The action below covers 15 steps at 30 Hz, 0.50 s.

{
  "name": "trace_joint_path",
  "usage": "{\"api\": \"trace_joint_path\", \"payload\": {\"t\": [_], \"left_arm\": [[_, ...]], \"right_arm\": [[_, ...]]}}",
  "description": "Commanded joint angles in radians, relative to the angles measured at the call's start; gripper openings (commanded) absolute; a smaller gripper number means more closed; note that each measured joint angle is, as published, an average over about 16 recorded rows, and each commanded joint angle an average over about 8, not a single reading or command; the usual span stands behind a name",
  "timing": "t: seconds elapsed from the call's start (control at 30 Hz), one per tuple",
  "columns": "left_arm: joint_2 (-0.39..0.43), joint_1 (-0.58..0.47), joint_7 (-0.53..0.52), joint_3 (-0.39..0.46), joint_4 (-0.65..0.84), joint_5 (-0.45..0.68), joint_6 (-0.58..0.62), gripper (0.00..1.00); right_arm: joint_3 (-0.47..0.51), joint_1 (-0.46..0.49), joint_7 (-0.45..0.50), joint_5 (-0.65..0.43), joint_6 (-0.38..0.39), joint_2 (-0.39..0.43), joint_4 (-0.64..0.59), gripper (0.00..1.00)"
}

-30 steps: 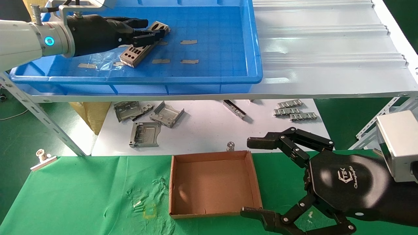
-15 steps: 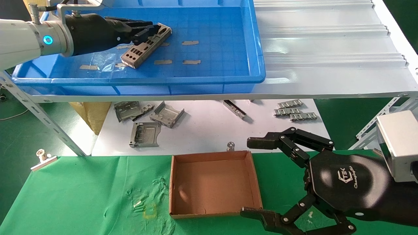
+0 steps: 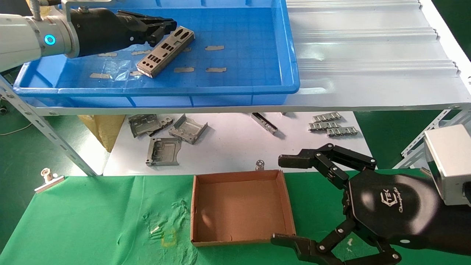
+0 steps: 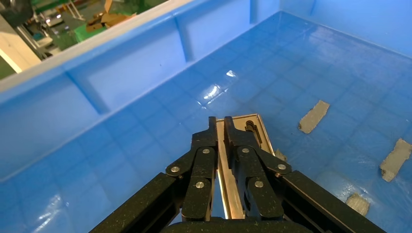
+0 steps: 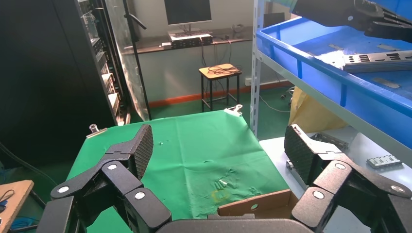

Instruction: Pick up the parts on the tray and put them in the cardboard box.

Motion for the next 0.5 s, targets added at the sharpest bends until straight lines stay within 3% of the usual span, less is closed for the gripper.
{"api": "trace_joint_path", "payload": {"t": [0.03,0.5], "left_arm": [[-0.002,-0.002,0.014,-0.001,-0.006,-0.002,0.002,1.0],[-0.03,-0.035,0.026,0.035,0.006,0.048,0.168,1.0]], "right_arm": [[0.0,0.0,0.0,0.0,0.0,0.0,0.0,1.0],[0.0,0.0,0.0,0.0,0.0,0.0,0.0,1.0]]}}
